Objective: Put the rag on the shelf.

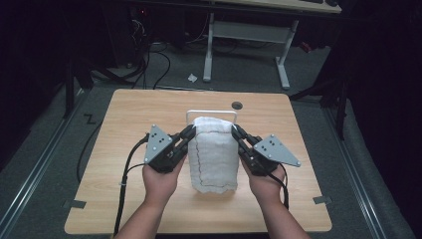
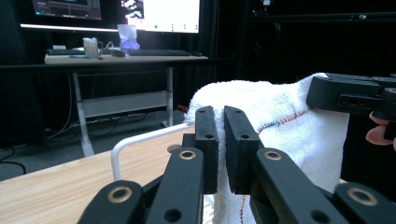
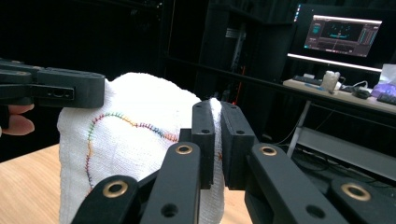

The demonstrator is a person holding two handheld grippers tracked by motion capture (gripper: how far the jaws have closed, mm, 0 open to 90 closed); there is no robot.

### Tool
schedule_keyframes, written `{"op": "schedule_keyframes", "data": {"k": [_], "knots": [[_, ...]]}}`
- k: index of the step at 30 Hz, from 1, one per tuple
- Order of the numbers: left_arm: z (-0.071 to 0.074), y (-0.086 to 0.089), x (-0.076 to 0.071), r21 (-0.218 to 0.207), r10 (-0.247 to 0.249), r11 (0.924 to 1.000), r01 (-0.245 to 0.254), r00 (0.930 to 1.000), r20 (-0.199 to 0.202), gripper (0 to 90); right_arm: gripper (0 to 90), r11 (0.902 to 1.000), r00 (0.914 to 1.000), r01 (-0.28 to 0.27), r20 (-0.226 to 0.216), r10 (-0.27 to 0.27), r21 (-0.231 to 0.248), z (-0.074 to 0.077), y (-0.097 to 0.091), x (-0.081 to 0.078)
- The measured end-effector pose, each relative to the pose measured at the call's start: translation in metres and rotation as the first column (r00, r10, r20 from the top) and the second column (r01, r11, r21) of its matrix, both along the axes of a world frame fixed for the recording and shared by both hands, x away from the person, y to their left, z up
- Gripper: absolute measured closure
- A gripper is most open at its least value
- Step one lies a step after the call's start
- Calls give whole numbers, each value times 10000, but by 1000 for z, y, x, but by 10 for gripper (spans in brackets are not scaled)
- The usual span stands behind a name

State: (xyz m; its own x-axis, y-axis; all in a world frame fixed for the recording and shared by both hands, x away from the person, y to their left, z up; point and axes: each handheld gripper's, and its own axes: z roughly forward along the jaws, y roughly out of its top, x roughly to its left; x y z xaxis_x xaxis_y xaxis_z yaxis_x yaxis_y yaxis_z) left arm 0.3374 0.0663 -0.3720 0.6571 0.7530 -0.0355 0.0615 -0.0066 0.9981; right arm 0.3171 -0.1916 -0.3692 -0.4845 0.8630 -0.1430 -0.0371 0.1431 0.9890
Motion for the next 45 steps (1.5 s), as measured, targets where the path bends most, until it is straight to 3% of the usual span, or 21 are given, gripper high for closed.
{"op": "schedule_keyframes", "data": {"k": [9, 17, 32, 45], "knots": [[13, -1, 7, 64, 122, 9999, -125, 9989, 443, 848, 855, 9999, 9999, 55, 146, -56, 94, 9, 0, 5], [22, -3, 26, 207, 299, 9993, -310, 9981, 543, 849, 856, 9997, 9994, 185, 286, -189, 134, 21, 3, 19], [38, -13, 67, 300, 711, 9968, -741, 9933, 910, 849, 855, 9971, 9974, 595, 372, -613, 465, 41, 1, 61], [53, -17, 105, 567, 1080, 9919, -1136, 9898, 934, 849, 856, 9946, 9978, 657, -7, -659, 798, 51, 1, 101]]}}
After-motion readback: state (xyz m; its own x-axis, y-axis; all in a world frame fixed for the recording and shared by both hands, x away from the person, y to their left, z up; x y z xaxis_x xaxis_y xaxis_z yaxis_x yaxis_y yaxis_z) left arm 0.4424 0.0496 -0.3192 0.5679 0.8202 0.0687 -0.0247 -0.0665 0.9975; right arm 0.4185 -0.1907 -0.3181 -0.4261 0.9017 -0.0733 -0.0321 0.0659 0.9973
